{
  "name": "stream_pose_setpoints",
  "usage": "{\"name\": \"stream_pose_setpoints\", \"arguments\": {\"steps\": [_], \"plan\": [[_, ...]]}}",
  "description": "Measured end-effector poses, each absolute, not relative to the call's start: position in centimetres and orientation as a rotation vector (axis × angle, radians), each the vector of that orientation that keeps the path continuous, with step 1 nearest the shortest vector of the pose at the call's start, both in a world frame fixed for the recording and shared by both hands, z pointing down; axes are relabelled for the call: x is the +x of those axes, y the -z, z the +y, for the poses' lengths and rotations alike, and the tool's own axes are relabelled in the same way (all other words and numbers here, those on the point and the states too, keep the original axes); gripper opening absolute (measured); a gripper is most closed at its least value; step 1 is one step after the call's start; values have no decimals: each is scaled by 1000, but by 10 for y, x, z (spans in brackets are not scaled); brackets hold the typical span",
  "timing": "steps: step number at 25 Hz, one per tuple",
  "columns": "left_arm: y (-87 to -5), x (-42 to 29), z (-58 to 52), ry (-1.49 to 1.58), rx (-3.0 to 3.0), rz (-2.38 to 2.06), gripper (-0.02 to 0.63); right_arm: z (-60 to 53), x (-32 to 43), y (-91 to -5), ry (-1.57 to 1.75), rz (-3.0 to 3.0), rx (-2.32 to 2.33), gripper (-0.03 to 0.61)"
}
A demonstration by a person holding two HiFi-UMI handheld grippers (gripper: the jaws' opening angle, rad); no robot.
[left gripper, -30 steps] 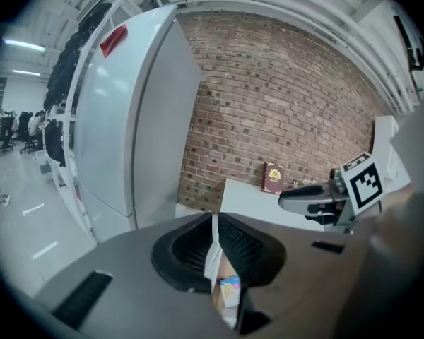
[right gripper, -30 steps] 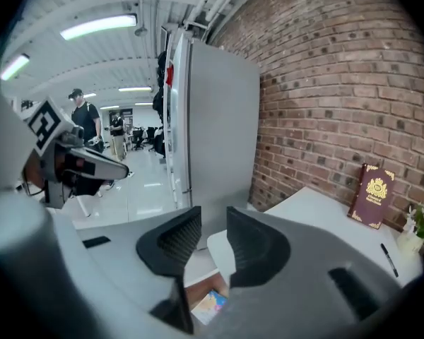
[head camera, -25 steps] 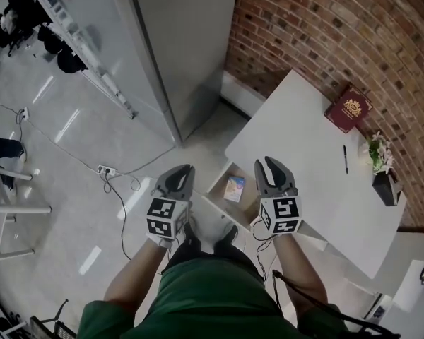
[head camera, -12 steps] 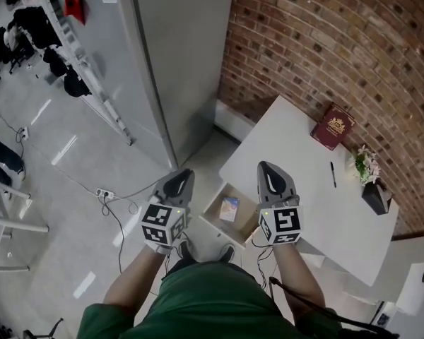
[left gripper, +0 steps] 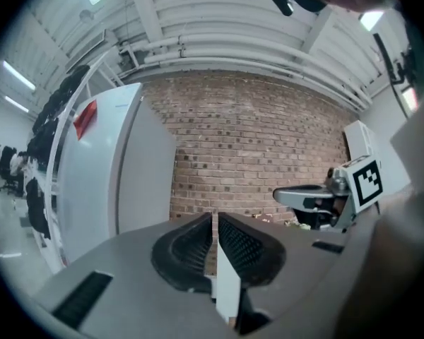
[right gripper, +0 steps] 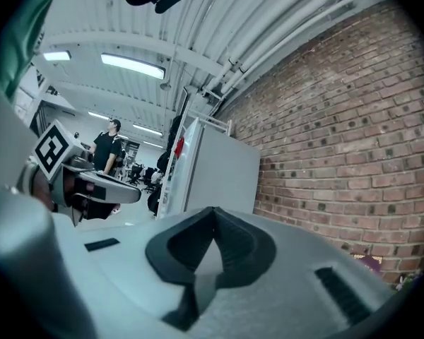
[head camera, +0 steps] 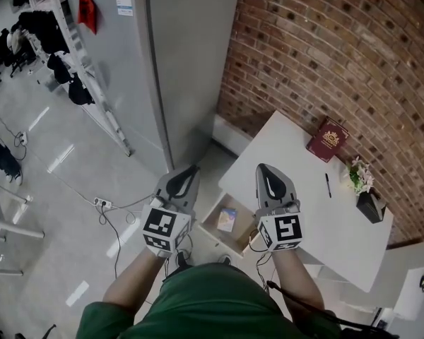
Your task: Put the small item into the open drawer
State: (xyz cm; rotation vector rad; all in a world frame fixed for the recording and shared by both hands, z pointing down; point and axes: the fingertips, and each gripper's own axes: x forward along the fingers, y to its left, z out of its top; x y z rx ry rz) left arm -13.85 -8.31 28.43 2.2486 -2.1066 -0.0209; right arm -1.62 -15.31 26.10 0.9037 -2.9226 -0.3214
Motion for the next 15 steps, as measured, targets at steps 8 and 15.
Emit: {"name": "stream_pose_setpoints", "arguments": {"steps": [8,15], "plan": [[-273,-130,-81,-85,2389,-2172,25,-146,-24,-260,317,-2923,902,5],[-285,-138,-85,-81,2367,-2152,25,-145,-30,-272,278,-2904,901,5]]}}
